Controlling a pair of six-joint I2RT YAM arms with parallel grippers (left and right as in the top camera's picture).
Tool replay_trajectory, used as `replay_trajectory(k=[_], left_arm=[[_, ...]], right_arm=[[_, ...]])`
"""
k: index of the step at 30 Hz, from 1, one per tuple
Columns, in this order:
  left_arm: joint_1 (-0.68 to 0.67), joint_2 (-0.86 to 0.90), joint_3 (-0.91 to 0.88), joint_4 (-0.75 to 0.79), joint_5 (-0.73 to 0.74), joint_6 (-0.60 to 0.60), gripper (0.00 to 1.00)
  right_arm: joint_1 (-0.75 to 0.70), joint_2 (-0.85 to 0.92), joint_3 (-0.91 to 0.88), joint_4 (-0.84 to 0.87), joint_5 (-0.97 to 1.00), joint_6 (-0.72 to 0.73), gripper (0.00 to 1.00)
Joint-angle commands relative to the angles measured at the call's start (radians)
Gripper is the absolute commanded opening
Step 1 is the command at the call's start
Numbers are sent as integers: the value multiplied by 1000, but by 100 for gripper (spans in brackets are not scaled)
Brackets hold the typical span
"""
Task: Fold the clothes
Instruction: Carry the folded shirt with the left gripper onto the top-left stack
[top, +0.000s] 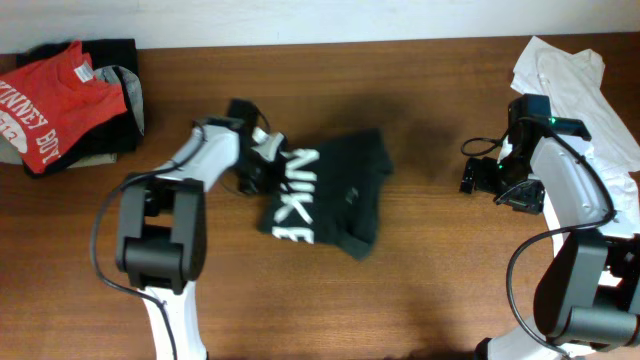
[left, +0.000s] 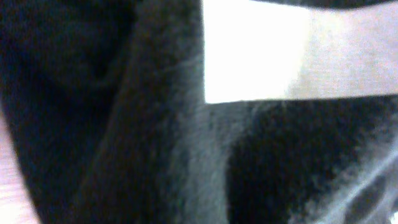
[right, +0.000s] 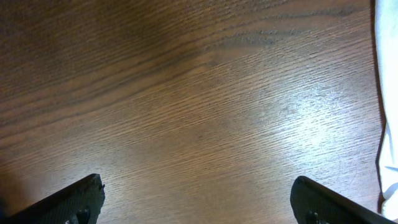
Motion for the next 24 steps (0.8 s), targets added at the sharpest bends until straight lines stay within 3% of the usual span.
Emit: replay_trajectory(k=[1,5,11,19,24], left_arm=[[159,24,190,-1,-221,31,1],[290,24,414,-5,-249,180,1],[439,24,643,48,-336,188,2],[689,30,659,195,-373,215,6],[797,133,659,275,-370,214,11]], right_arm=[[-1,-5,10,-2,2,1,99],[-1,-5,10,-2,2,1,99],[-1,-5,10,-3,2,1,99],[-1,-5,10,-2,2,1,99],[-1,-5,10,-3,2,1,99]])
